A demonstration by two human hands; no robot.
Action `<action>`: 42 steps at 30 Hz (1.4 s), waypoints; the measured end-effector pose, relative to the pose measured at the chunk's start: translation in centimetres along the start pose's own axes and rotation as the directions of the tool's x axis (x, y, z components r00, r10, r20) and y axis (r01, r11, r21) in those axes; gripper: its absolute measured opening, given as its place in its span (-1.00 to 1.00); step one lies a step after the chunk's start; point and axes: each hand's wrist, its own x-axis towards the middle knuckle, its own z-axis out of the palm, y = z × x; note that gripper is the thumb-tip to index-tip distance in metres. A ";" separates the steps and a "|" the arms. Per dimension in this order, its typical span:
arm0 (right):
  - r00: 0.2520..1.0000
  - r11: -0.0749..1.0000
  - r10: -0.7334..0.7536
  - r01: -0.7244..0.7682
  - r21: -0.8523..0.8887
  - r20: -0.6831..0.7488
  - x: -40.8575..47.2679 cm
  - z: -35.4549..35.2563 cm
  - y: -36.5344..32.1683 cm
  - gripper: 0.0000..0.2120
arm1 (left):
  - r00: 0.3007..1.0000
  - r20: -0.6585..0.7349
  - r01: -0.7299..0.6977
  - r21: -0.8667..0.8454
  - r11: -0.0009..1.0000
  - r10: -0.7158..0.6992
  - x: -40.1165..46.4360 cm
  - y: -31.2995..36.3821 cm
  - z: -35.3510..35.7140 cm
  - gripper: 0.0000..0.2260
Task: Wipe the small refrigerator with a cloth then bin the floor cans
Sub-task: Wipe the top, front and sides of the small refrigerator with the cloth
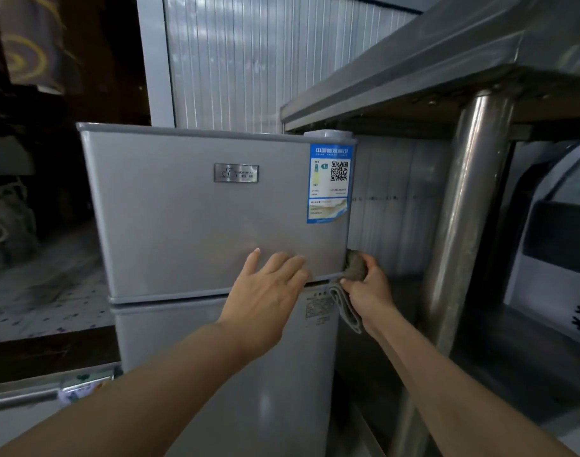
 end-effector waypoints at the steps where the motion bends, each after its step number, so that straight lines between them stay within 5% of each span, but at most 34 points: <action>1: 1.000 1.000 0.001 -0.001 -0.005 0.007 0.2 0.0 -0.1 -0.55 | 1.000 -0.017 -0.002 0.002 1.000 0.002 0.3 -0.2 -0.3 -0.38; 9: 0.998 0.991 -0.041 0.047 -0.127 0.056 0.6 -0.5 -0.4 -0.55 | 0.997 -0.044 -0.059 0.018 0.998 0.060 0.6 -1.6 -0.4 -0.40; 15: 0.966 0.959 -0.240 0.222 -0.176 -0.091 2.7 0.4 -3.4 -0.49 | 0.992 -0.108 -0.065 0.011 0.998 0.066 0.8 -1.6 -1.0 -0.38; 23: 0.994 0.996 0.044 -0.036 -0.085 0.097 1.4 -1.0 -0.2 -0.64 | 0.986 -0.156 -0.050 0.003 0.999 0.050 1.3 -2.0 -1.6 -0.42; 35: 0.994 0.983 -0.097 0.103 0.149 -0.047 3.7 0.8 -5.8 -0.75 | 0.998 -0.035 -0.057 0.019 0.998 0.057 3.2 -3.0 -4.1 -0.44; 42: 0.996 0.983 0.029 -0.013 0.185 -0.084 4.6 1.0 -9.9 -0.78 | 0.994 -0.070 -0.091 -0.052 0.995 0.087 5.2 -5.7 -8.0 -0.52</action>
